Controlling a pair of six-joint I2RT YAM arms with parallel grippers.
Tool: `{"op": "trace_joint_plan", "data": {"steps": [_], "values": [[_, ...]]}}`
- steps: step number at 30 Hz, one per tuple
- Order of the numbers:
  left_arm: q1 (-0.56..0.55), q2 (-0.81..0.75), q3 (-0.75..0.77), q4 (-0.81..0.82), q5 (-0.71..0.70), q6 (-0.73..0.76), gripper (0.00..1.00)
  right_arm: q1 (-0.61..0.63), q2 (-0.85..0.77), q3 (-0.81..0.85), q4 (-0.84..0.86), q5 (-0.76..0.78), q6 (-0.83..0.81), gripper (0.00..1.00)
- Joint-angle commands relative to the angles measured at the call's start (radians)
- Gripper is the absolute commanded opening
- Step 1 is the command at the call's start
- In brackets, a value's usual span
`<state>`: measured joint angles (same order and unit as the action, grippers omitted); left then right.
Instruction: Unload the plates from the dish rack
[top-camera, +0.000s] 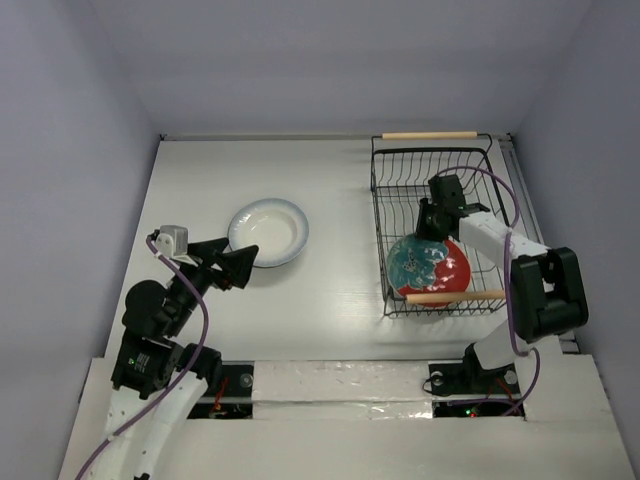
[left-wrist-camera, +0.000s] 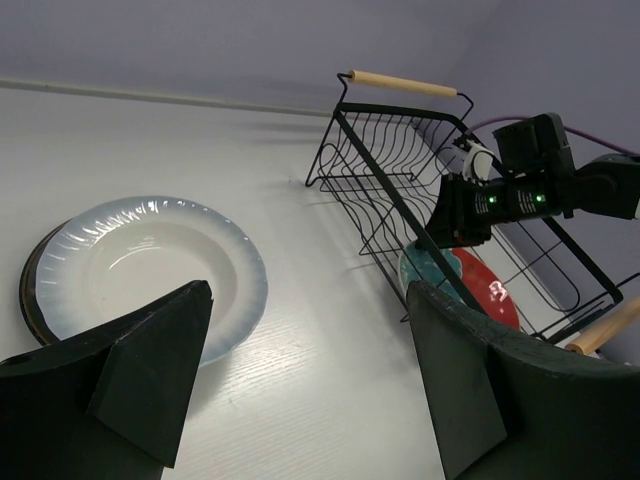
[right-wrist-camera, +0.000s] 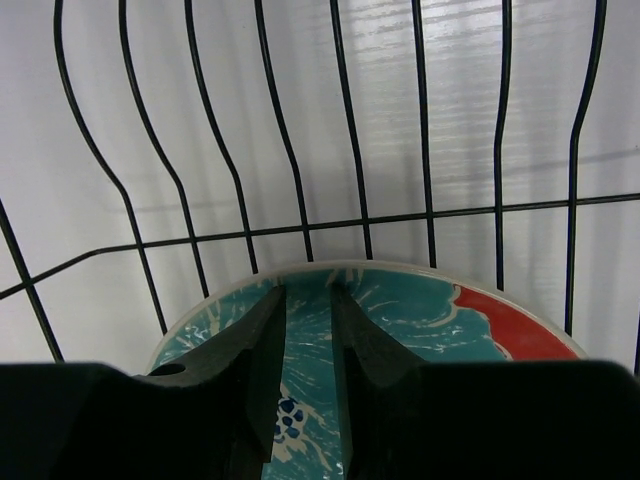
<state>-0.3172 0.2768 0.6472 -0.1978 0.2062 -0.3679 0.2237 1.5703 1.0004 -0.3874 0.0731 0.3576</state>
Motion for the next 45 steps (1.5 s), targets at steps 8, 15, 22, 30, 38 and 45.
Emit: {"op": "trace_joint_plan", "data": {"steps": [8, 15, 22, 30, 38, 45], "values": [[-0.019, -0.021, -0.004, 0.049, -0.005, 0.003, 0.77, -0.003, 0.097, 0.125, -0.018, -0.002, 0.011, 0.31], [-0.019, -0.022, -0.003, 0.043, -0.016, 0.001, 0.77, -0.003, 0.204, 0.277, -0.062, 0.045, 0.012, 0.31], [-0.019, -0.016, -0.001, 0.041, -0.021, 0.003, 0.77, -0.038, 0.293, 0.477, -0.045, 0.148, -0.008, 0.31], [-0.019, -0.011, 0.000, 0.040, -0.022, 0.004, 0.77, -0.061, 0.135, 0.466, -0.039, 0.148, 0.015, 0.32], [-0.039, -0.048, -0.003, 0.047, -0.014, 0.003, 0.77, -0.158, -0.018, 0.115, -0.060, 0.137, 0.029, 0.51], [-0.077, -0.090, -0.007, 0.047, -0.037, 0.000, 0.78, -0.231, -0.058, 0.041, -0.125, 0.171, 0.038, 0.92]]}}
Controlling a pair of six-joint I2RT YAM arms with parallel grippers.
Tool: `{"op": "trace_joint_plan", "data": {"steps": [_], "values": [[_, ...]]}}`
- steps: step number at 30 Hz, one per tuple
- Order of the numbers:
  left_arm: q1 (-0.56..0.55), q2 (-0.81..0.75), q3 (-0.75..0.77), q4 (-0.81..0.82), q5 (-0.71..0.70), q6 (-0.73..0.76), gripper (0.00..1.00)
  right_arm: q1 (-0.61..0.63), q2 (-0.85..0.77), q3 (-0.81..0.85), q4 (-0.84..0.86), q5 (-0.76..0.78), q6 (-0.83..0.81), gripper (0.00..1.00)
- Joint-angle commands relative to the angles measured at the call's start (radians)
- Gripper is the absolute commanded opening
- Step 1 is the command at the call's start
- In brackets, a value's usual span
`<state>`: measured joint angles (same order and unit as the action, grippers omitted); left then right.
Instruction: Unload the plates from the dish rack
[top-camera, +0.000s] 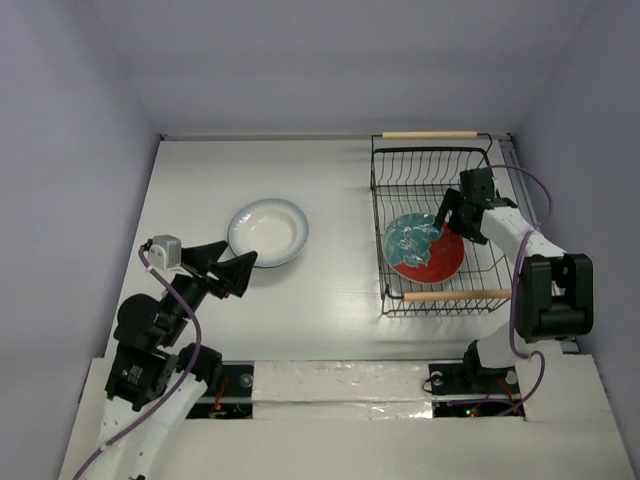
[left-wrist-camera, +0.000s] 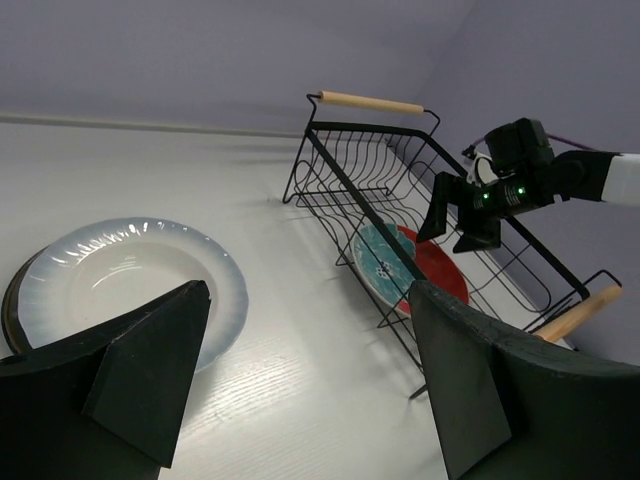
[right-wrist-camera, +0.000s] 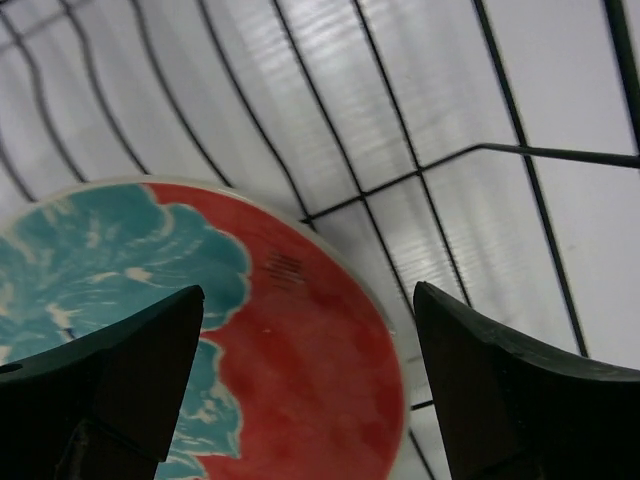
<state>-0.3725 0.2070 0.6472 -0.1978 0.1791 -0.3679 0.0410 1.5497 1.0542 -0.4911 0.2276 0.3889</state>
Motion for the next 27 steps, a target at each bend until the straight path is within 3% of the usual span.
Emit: {"op": "trace_joint_plan", "data": {"steps": [1, 9, 13, 17, 18, 22, 26, 27], "values": [[-0.022, -0.027, -0.006, 0.047, -0.013, -0.003, 0.79, -0.061, -0.034, -0.019, -0.023, -0.009, -0.001, 0.92], [-0.075, -0.044, -0.003, 0.038, -0.033, -0.002, 0.79, -0.147, 0.019, -0.062, -0.015, -0.195, -0.001, 0.84], [-0.075, -0.061, -0.003, 0.035, -0.043, -0.002, 0.80, -0.156, 0.038, -0.072, -0.023, -0.220, 0.005, 0.82], [-0.085, -0.067, -0.001, 0.034, -0.050, -0.002, 0.79, -0.156, 0.056, -0.082, 0.000, -0.350, 0.002, 0.79], [-0.085, -0.067, 0.000, 0.034, -0.050, -0.002, 0.80, -0.156, 0.053, -0.091, 0.018, -0.368, 0.011, 0.77], [-0.094, -0.060, -0.001, 0.031, -0.053, 0.000, 0.80, -0.156, 0.020, -0.106, 0.086, -0.447, 0.054, 0.51], [-0.094, -0.055, 0.000, 0.032, -0.052, 0.000, 0.80, -0.156, -0.029, -0.094, 0.079, -0.447, 0.062, 0.47], [-0.094, -0.055, 0.000, 0.032, -0.052, -0.002, 0.80, -0.156, -0.052, -0.097, 0.082, -0.444, 0.065, 0.41]]}}
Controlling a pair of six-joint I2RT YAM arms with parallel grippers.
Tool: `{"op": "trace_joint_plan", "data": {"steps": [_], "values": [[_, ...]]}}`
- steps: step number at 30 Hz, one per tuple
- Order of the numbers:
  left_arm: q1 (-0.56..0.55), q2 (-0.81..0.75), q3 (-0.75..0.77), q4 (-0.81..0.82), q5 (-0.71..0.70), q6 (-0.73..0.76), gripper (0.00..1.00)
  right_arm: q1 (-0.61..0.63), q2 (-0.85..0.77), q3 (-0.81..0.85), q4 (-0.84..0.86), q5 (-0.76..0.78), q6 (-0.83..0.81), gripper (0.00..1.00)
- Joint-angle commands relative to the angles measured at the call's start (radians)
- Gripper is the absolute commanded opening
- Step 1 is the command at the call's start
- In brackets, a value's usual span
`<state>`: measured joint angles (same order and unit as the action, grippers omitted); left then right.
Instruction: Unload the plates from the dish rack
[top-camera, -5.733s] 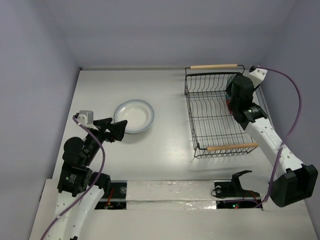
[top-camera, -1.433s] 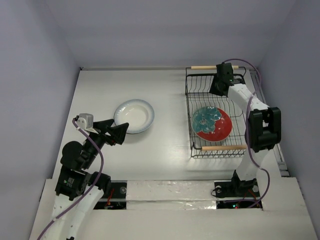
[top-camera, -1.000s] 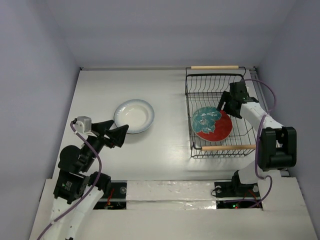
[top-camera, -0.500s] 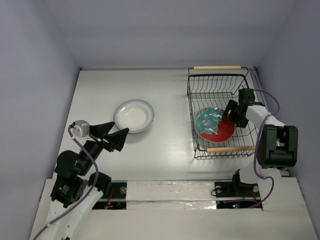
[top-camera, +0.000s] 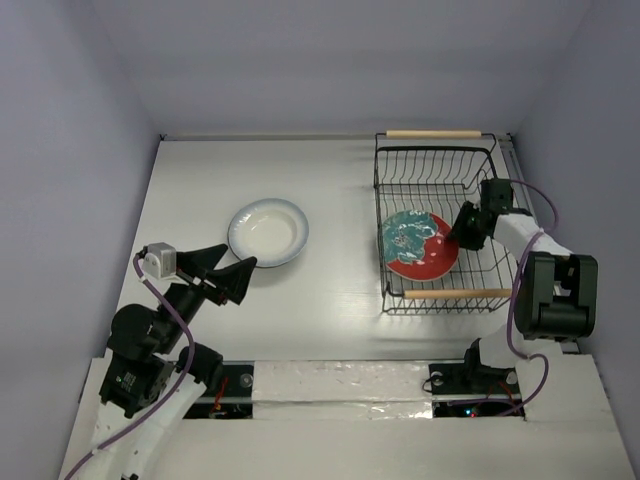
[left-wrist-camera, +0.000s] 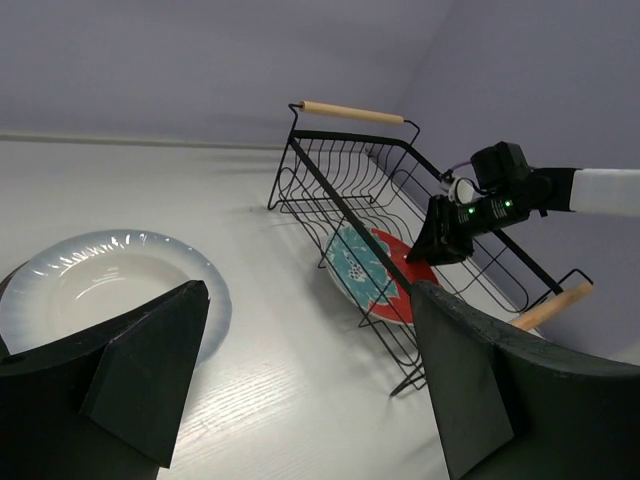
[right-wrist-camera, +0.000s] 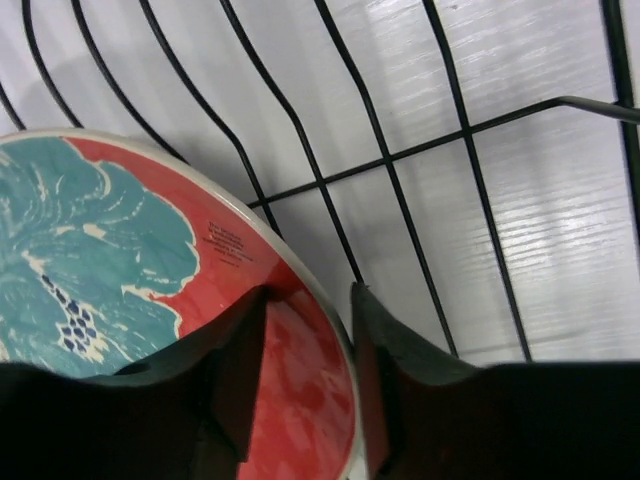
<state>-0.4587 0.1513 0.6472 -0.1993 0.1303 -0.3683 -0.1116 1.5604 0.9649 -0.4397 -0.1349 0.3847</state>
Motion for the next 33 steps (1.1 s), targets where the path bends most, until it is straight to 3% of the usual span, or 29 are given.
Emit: {"op": "trace_joint_plan", "data": {"steps": [1, 6, 7, 8, 12, 15, 19, 22, 33], "values": [[-0.008, -0.001, -0.001, 0.034, -0.003, -0.001, 0.80, -0.003, -0.071, -0.008, 0.030, -0.081, 0.071, 0.39], [-0.008, 0.002, 0.000, 0.031, -0.009, -0.001, 0.80, -0.003, -0.125, -0.058, 0.113, -0.104, 0.091, 0.23], [-0.008, 0.004, -0.001, 0.031, -0.009, -0.001, 0.80, -0.003, -0.134, -0.067, 0.128, -0.114, 0.101, 0.13], [-0.008, 0.007, 0.000, 0.029, -0.009, -0.001, 0.80, -0.003, -0.154, -0.087, 0.163, -0.138, 0.105, 0.11], [-0.008, 0.013, 0.000, 0.031, -0.008, -0.003, 0.80, -0.003, -0.212, -0.141, 0.278, -0.192, 0.128, 0.10], [-0.008, 0.019, -0.001, 0.029, -0.009, -0.003, 0.80, -0.003, -0.215, -0.166, 0.346, -0.235, 0.138, 0.16], [-0.008, 0.031, 0.000, 0.029, -0.008, -0.004, 0.80, -0.003, -0.204, -0.207, 0.418, -0.265, 0.169, 0.41], [-0.008, 0.039, -0.001, 0.029, -0.006, -0.003, 0.79, -0.003, -0.188, -0.213, 0.429, -0.267, 0.204, 0.48], [0.002, 0.054, 0.000, 0.028, -0.003, -0.006, 0.79, -0.003, -0.076, -0.195, 0.385, -0.258, 0.240, 0.49]]}}
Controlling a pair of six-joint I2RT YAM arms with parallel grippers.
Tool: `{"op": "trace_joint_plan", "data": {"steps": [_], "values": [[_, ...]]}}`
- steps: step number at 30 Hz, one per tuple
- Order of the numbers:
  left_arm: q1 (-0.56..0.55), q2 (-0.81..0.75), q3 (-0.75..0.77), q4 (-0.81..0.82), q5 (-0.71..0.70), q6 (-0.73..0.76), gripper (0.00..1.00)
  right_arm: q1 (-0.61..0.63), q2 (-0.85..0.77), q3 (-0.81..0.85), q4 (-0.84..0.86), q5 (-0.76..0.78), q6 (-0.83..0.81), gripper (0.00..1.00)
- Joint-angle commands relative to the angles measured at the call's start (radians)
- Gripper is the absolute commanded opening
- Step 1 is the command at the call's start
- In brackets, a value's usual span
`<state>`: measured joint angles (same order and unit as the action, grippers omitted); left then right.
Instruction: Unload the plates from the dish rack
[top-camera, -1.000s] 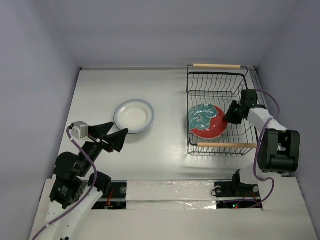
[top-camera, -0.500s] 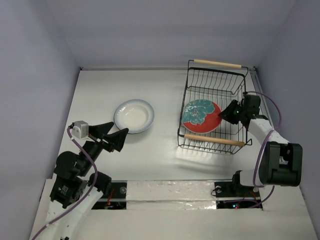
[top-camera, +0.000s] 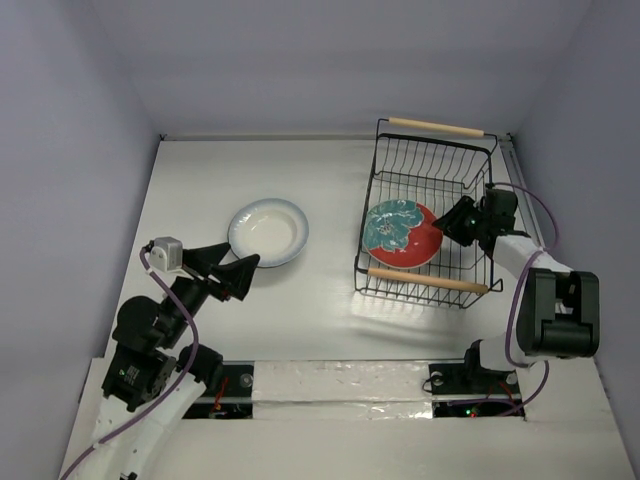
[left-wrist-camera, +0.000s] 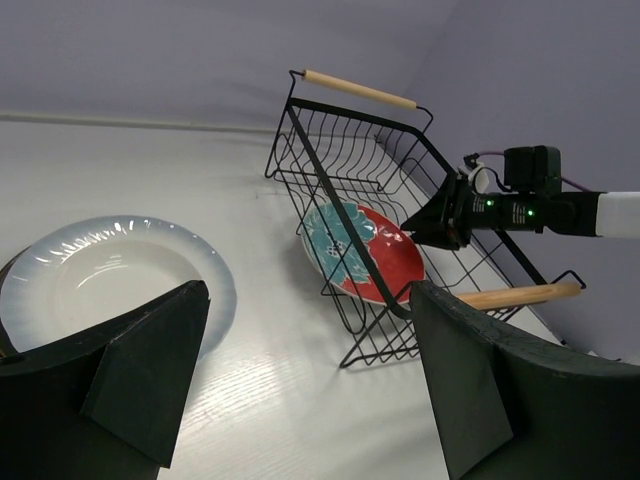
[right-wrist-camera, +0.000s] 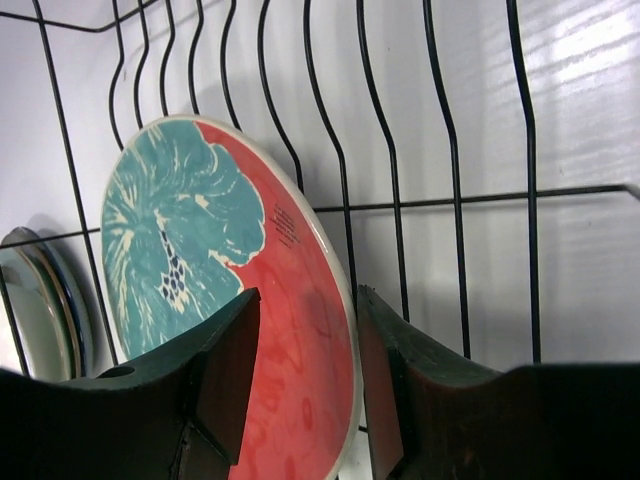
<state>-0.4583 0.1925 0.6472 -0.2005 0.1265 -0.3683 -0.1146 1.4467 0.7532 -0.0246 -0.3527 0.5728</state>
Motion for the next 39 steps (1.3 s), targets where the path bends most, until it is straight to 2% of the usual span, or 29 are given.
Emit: {"op": "trace_joint_plan", "data": {"steps": [1, 7, 11, 18, 20, 25, 33, 39], "values": [[0.001, 0.015, 0.000, 0.029, 0.001, -0.004, 0.79, 0.000, 0.040, 0.020, -0.040, -0.034, 0.050, 0.49], [0.001, 0.015, 0.000, 0.026, -0.001, -0.004, 0.79, 0.000, 0.093, 0.101, -0.214, -0.008, -0.048, 0.47], [0.010, 0.001, 0.002, 0.029, -0.004, -0.004, 0.79, 0.000, 0.077, 0.086, -0.287, -0.006, -0.102, 0.47], [0.010, -0.016, 0.002, 0.029, -0.002, -0.003, 0.79, 0.000, 0.041, 0.066, -0.356, 0.109, -0.097, 0.58], [0.010, -0.021, 0.002, 0.030, 0.001, -0.003, 0.79, 0.000, 0.041, 0.064, -0.368, 0.104, -0.094, 0.61], [0.010, -0.036, 0.000, 0.030, -0.002, -0.004, 0.79, 0.000, 0.069, 0.075, -0.394, 0.061, -0.105, 0.62], [0.010, -0.050, 0.002, 0.029, -0.007, -0.003, 0.79, 0.000, 0.158, 0.138, -0.475, 0.028, -0.123, 0.59], [0.001, -0.054, 0.003, 0.026, -0.013, -0.001, 0.79, 0.000, 0.184, 0.132, -0.460, -0.029, -0.119, 0.50]]}}
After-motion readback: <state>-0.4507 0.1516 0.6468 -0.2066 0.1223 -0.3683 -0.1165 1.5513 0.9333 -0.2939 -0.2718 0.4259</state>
